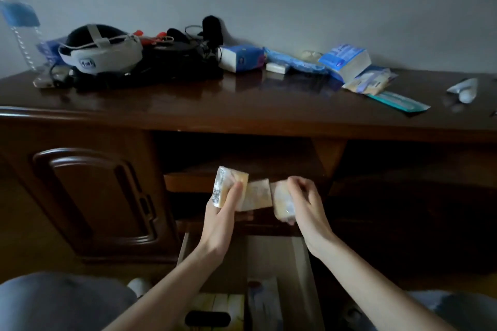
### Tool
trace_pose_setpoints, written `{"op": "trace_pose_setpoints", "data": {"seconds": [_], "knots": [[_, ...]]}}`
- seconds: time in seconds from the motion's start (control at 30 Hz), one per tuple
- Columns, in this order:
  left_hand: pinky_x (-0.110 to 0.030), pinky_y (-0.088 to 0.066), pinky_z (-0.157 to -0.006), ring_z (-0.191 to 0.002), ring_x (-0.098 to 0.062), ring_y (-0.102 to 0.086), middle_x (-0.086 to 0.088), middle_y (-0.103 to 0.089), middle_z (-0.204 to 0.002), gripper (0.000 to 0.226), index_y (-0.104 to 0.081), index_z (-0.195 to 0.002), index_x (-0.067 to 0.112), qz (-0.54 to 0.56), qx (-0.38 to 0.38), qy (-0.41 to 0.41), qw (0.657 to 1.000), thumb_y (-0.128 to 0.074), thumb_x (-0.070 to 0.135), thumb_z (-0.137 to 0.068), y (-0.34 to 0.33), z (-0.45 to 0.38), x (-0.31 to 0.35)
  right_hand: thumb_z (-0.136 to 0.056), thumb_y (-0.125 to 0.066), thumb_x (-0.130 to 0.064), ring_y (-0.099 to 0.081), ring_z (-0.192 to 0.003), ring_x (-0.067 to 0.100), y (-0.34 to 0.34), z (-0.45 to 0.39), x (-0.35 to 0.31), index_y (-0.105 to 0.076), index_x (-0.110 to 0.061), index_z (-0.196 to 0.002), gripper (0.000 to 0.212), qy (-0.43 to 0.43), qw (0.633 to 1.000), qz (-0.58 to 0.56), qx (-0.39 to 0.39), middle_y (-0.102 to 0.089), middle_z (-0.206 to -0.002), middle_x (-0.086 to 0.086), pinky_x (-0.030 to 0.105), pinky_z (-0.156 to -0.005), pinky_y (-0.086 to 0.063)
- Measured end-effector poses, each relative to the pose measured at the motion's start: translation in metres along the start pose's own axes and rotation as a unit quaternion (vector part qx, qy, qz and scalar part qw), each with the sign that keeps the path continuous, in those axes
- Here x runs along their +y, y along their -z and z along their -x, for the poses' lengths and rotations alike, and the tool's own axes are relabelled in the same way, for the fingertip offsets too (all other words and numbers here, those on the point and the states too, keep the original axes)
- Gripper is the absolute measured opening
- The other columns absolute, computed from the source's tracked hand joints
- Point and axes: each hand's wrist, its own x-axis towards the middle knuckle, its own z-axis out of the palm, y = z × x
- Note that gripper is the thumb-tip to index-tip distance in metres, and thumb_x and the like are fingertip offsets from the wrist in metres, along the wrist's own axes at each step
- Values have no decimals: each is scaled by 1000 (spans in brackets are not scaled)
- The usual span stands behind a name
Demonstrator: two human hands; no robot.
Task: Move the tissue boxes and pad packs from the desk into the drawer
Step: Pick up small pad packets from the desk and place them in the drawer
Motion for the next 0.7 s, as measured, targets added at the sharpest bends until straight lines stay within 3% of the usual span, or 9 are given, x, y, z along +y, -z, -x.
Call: {"op": "trace_pose_setpoints", "data": {"seconds": [0.13,0.27,0.43,0.53,0.63,0.7], "knots": [[-45,-61,-86,-107,-27,-72,-8,-75,-112,38,-70,-120,23,38,-20,126,991,-71,46,-89,14,-1,-29,-67,-91,-48,-73,-96,12,2,7,39,-56,-39,-124,67,-43,995,19,-90,-66,-119,-1,26,-68,-59],[-45,-59,-93,-112,-23,-71,-6,-75,-116,46,-68,-123,19,37,-49,205,977,-78,43,-85,27,-13,-53,-63,-97,-26,-73,-95,17,7,-5,53,-64,-35,-116,63,-67,996,13,-65,-68,-115,3,31,-63,-60],[-49,-55,-100,-113,-26,-71,-11,-75,-118,52,-71,-120,9,-2,-95,248,964,-84,38,-80,40,-15,-72,-64,-96,-24,-73,-86,9,10,6,83,-63,-29,-112,59,-91,996,-9,-16,-70,-109,5,24,-61,-58],[-56,-55,-98,-103,-33,-74,-17,-76,-110,47,-71,-117,3,-53,-20,250,966,-87,26,-79,50,-15,-81,-73,-92,-22,-71,-89,7,13,15,98,-60,-29,-112,51,-76,997,16,-2,-66,-112,4,22,-58,-57],[-53,-57,-96,-101,-29,-75,-19,-75,-113,38,-69,-120,4,-58,41,286,956,-78,22,-88,58,-14,-91,-76,-90,-25,-64,-102,12,20,21,105,-59,-36,-113,50,-65,993,74,-67,-59,-117,-4,24,-59,-58],[-53,-55,-99,-105,-32,-73,-18,-75,-116,45,-67,-126,6,-29,27,354,934,-71,35,-92,59,-9,-98,-74,-90,-31,-63,-105,14,21,26,109,-58,-41,-115,52,-66,983,106,-132,-59,-112,-18,31,-64,-60]]}}
